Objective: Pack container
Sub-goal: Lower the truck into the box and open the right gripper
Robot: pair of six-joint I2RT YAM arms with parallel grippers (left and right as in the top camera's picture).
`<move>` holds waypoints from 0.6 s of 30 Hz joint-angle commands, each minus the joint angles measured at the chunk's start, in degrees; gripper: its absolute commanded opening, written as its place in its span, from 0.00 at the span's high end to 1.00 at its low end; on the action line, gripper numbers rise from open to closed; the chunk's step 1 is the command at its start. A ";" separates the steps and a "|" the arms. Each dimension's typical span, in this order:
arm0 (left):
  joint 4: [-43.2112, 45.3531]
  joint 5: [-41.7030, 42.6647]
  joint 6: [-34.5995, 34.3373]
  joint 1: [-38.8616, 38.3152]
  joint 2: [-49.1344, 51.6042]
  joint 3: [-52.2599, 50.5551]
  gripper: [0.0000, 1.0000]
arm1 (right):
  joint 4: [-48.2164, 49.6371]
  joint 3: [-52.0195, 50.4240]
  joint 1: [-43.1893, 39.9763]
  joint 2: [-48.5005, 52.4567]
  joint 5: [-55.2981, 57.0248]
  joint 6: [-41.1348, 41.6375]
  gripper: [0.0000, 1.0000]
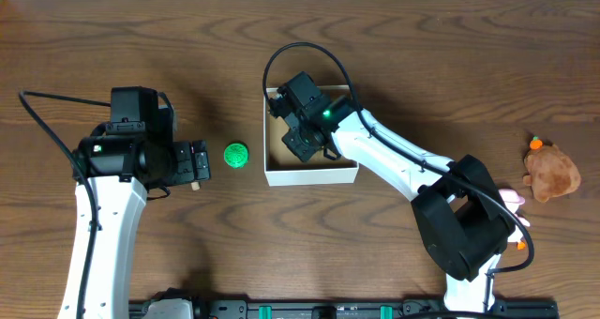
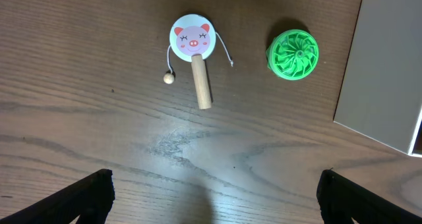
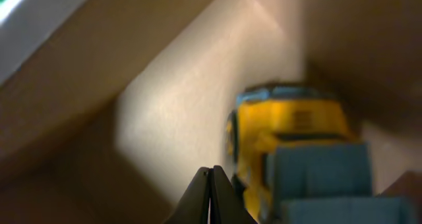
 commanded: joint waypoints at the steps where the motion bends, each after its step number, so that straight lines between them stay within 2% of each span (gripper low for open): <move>1: -0.09 -0.02 -0.11 0.20 0.28 0.87 0.02 | 1.81 0.09 0.48 0.07 6.51 1.99 0.94; 5: -0.11 -0.02 -0.11 0.20 0.28 0.87 0.02 | 3.67 0.09 0.31 0.07 11.45 5.99 0.89; 18: -0.11 -0.02 -0.11 0.20 0.28 0.87 0.02 | 2.45 0.09 -0.55 0.07 14.36 17.75 0.91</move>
